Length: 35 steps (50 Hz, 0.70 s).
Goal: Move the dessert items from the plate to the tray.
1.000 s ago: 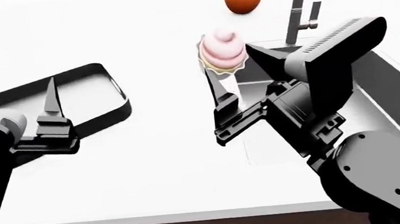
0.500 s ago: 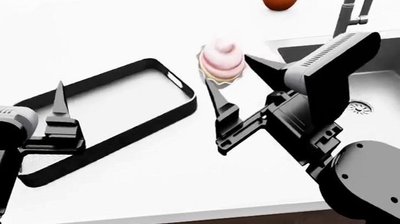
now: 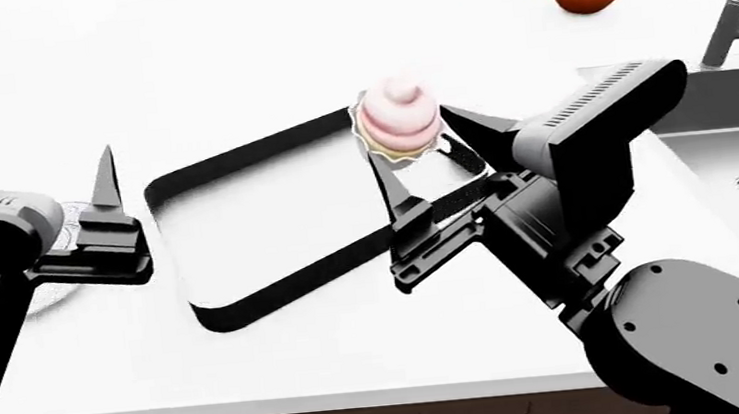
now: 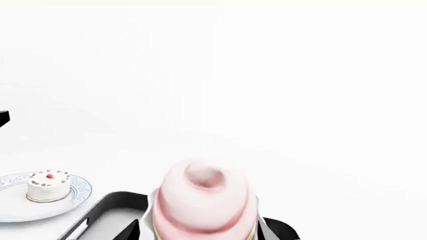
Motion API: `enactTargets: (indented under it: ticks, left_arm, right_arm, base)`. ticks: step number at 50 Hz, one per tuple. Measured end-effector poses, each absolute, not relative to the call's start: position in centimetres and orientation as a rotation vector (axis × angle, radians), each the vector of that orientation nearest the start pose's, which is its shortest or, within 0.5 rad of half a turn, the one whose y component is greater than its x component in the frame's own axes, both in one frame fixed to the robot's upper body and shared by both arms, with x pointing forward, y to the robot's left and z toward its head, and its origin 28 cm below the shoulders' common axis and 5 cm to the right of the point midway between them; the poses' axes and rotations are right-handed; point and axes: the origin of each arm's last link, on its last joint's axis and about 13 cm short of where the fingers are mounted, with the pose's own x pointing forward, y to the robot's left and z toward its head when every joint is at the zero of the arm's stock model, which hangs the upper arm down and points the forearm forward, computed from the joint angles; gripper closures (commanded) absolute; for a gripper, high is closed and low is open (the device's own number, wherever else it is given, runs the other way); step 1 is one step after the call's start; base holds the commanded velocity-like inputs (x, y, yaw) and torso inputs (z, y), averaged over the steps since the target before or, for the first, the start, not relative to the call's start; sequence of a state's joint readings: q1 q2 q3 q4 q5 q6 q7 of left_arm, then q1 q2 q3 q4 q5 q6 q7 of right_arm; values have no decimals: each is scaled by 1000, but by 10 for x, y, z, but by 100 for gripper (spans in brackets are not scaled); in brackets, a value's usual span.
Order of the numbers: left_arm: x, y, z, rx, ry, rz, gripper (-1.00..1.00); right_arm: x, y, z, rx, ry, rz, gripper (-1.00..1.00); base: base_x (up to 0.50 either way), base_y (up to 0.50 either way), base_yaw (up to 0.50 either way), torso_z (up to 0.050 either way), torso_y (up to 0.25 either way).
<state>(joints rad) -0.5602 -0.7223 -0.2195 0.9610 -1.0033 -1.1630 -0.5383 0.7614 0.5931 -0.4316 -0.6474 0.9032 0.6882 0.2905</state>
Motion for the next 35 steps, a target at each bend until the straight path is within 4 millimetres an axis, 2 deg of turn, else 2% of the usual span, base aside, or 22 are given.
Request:
enactTargets:
  ticks: [11, 18, 35]
  left_arm:
    - [181, 275, 250, 278, -271, 40, -100]
    - [181, 275, 249, 278, -269, 39, -100]
    - [180, 275, 248, 279, -263, 40, -100]
  right_arm:
    - [238, -90, 232, -127, -270, 571, 100]
    - [237, -90, 232, -112, -270, 588, 100]
    - [236, -88, 230, -61, -195, 623, 100]
  base:
    - [75, 500, 0, 0, 1]
    - [377, 470, 0, 0, 0]
    - [26, 13, 0, 0, 1]
